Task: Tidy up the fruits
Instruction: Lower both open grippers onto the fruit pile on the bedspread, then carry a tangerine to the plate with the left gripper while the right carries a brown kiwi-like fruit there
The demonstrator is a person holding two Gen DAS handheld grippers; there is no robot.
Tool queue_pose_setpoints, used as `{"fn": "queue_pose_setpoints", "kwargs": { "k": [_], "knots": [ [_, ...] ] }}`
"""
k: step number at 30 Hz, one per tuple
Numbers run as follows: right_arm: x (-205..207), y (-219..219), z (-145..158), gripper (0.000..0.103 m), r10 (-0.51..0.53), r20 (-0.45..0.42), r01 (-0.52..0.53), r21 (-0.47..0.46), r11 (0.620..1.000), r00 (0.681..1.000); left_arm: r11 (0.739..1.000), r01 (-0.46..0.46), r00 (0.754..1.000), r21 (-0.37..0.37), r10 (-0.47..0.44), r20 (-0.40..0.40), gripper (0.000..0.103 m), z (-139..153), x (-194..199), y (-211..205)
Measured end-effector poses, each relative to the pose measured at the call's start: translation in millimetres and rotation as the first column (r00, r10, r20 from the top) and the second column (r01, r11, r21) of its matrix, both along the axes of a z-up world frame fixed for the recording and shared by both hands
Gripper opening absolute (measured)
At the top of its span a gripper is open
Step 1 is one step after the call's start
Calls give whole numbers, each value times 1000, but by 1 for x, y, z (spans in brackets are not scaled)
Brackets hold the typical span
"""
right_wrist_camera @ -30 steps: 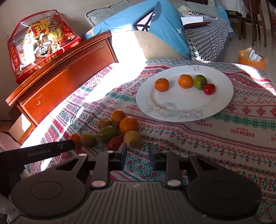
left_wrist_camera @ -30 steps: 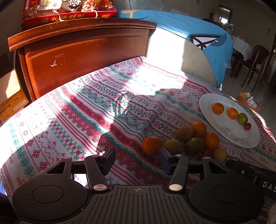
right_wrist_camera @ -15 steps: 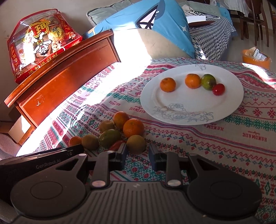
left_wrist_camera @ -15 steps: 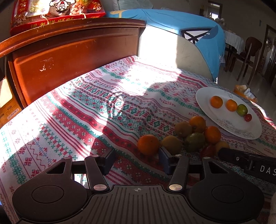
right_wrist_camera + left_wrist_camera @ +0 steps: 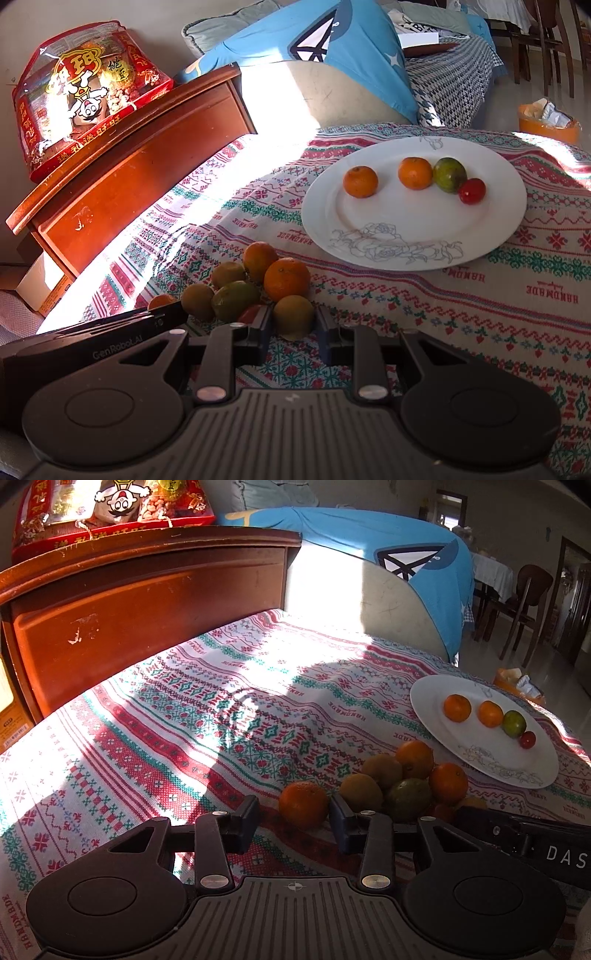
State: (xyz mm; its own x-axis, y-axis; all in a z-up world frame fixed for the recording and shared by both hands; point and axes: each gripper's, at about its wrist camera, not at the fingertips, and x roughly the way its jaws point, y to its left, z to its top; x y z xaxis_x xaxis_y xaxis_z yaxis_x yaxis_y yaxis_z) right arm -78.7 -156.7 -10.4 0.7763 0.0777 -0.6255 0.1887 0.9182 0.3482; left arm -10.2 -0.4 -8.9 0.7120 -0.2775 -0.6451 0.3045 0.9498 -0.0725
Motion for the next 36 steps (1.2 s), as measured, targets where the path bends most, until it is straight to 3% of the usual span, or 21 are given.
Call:
{"fn": "queue_pose_setpoints", "kwargs": {
  "k": [6, 24, 36],
  "knots": [
    [-1, 0, 2, 26, -7, -5, 7, 6, 1000, 1000, 1000, 1, 1000, -3, -1, 15, 26, 3, -2, -1],
    [-23, -4, 27, 26, -18, 39, 19, -14, 1000, 999, 999, -15, 999, -49, 18, 50, 26, 33, -25, 2],
    [-45, -30, 71, 26, -79, 123, 82, -21, 996, 989, 992, 88, 988, -93, -76, 131, 26, 78, -38, -21]
  ]
}}
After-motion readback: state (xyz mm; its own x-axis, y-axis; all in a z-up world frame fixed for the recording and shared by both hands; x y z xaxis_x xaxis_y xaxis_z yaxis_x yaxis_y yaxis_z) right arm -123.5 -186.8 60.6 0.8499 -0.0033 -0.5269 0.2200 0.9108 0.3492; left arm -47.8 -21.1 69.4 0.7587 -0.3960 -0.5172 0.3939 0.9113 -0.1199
